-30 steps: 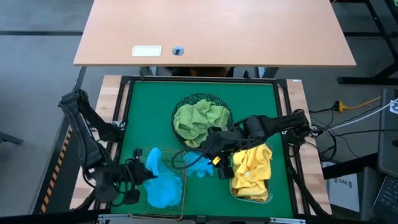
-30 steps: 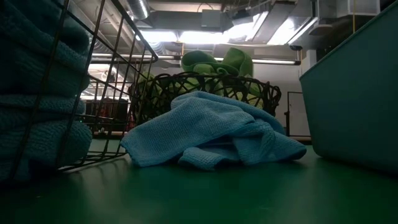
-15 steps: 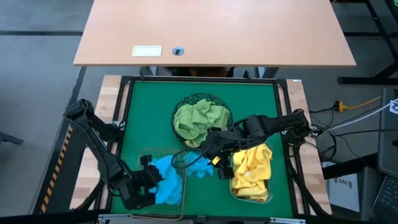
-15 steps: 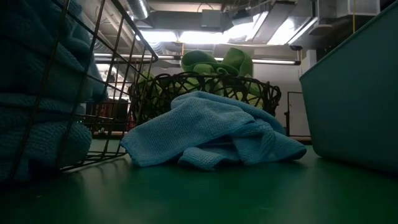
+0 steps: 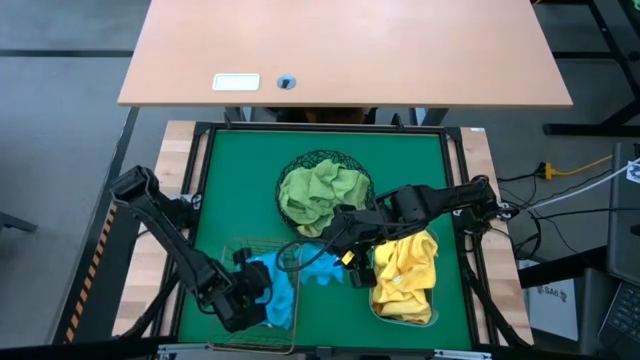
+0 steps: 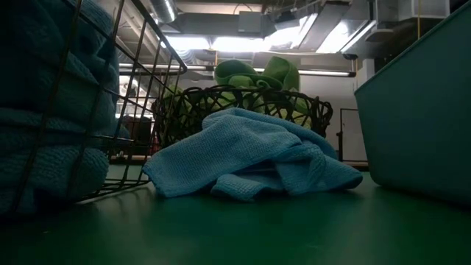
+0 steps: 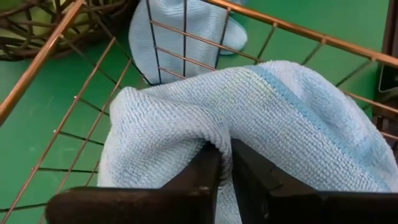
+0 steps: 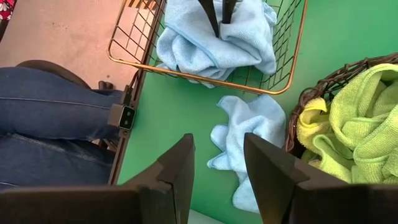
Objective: Sort microfiber towel by color & place in baskets
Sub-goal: Put the blue microfiber cloth into the wire basket
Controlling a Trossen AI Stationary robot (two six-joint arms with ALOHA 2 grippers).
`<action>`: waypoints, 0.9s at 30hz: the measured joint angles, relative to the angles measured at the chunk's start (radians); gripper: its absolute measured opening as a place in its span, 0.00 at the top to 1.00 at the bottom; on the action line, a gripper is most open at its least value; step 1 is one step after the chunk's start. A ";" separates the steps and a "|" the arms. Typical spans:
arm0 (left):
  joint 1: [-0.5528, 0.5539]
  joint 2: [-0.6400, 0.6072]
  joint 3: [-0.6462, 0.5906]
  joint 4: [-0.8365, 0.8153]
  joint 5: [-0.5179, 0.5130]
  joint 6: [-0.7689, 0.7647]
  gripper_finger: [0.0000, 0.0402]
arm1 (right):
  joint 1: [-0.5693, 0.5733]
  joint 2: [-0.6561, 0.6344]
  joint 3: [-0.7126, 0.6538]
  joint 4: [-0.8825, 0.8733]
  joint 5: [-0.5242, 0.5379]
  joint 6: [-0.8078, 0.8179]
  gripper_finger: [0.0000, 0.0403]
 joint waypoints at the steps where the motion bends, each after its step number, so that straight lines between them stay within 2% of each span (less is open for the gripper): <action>1: 0.002 0.000 0.000 0.001 0.000 0.000 0.91 | 0.000 0.000 0.000 0.000 0.000 0.000 0.66; 14: 0.046 0.000 0.000 0.007 0.081 -0.029 0.70 | 0.000 0.000 0.000 0.000 0.000 0.000 0.66; 22: 0.051 -0.005 0.000 0.027 0.105 -0.049 0.69 | 0.019 0.000 0.000 0.000 0.001 -0.003 0.66; 27: 0.021 -0.032 0.034 0.026 0.077 -0.039 0.69 | 0.107 0.000 0.000 -0.031 0.046 -0.054 0.66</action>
